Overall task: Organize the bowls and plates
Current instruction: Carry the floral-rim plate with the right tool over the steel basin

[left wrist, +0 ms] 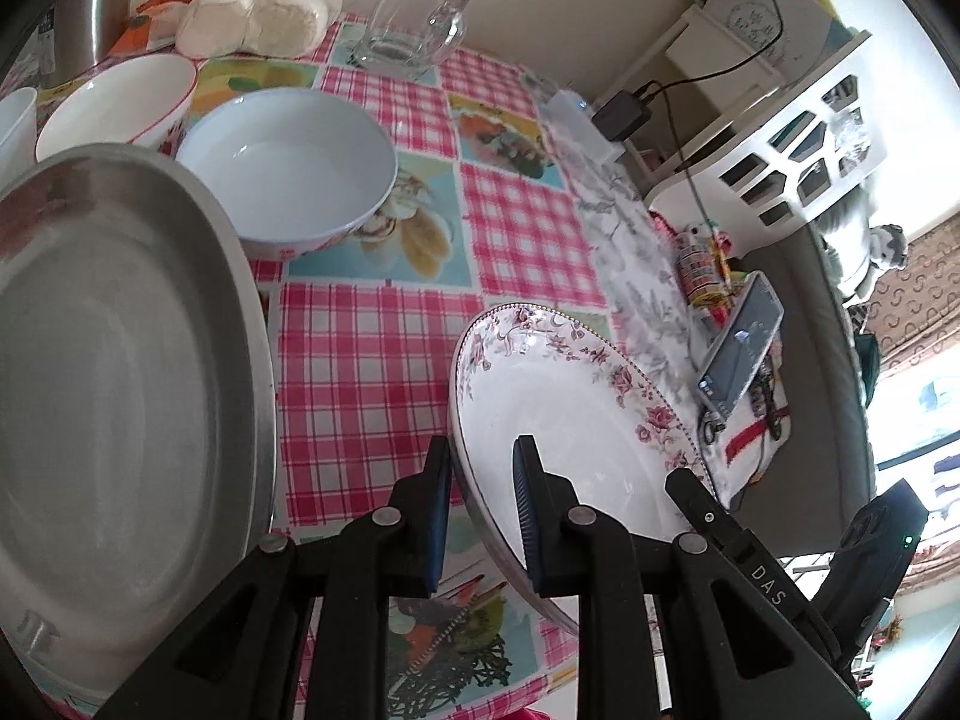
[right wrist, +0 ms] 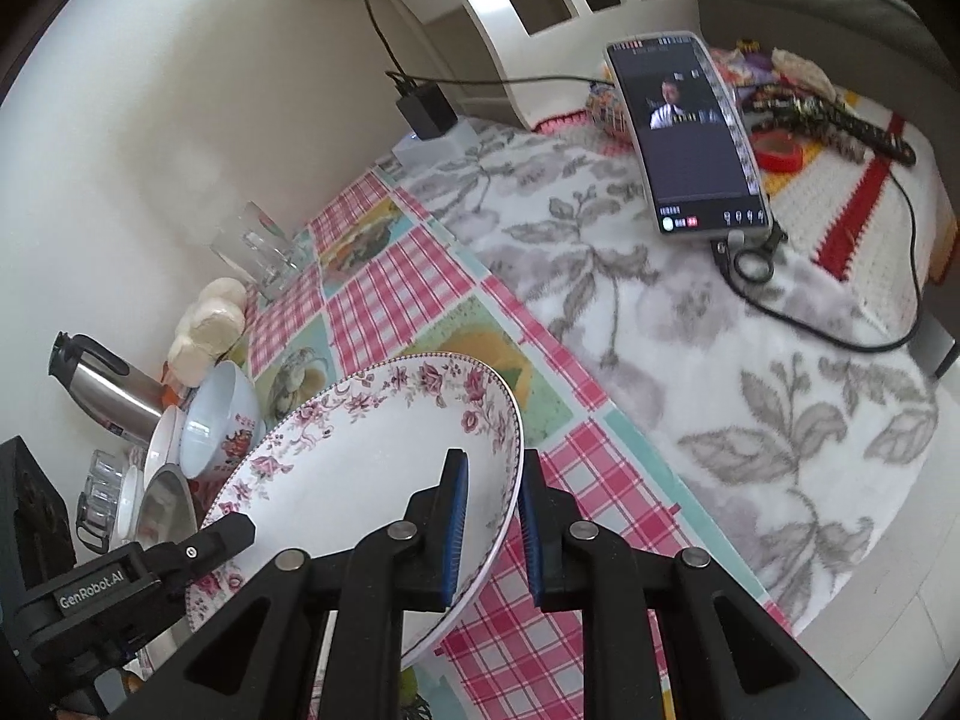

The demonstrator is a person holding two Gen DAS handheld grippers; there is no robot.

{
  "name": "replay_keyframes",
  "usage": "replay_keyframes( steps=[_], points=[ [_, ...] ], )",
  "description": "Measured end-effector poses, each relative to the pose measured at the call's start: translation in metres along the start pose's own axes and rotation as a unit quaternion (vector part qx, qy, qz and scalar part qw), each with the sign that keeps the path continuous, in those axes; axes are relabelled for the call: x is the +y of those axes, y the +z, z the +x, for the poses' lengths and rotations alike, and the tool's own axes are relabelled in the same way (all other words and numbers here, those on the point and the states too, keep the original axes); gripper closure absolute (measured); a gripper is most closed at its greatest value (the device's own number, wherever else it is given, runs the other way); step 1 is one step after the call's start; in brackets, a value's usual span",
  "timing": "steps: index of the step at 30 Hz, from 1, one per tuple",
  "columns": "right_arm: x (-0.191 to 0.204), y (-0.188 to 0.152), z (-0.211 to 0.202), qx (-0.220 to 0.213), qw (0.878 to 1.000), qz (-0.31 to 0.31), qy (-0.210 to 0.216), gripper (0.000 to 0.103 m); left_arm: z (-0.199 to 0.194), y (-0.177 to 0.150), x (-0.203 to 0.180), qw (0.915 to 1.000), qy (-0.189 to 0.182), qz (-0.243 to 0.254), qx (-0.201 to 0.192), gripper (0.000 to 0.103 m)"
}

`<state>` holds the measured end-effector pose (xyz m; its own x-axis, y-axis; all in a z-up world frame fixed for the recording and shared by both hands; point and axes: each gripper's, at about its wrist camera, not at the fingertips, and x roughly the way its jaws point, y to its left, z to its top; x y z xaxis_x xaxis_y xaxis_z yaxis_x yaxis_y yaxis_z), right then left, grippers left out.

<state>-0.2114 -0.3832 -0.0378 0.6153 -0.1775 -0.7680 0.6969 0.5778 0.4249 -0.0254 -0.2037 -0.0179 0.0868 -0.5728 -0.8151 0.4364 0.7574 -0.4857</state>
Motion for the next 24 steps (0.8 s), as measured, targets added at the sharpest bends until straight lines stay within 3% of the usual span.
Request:
replay_keyframes(
  steps=[8, 14, 24],
  points=[
    [0.020, 0.003, -0.027, -0.046, 0.999, -0.016, 0.003, 0.085, -0.030, 0.006, 0.000, 0.9988, -0.037, 0.009, -0.031, 0.082],
    [0.048, 0.002, -0.041, -0.066, 0.997, -0.033, 0.010, 0.085, -0.053, 0.013, 0.011, 0.9976, -0.043, 0.009, -0.053, 0.082],
    [0.094, -0.010, -0.040, -0.063, 0.996, -0.060, 0.019, 0.085, -0.083, 0.023, 0.050, 0.9964, -0.047, -0.013, -0.069, 0.082]
  ],
)
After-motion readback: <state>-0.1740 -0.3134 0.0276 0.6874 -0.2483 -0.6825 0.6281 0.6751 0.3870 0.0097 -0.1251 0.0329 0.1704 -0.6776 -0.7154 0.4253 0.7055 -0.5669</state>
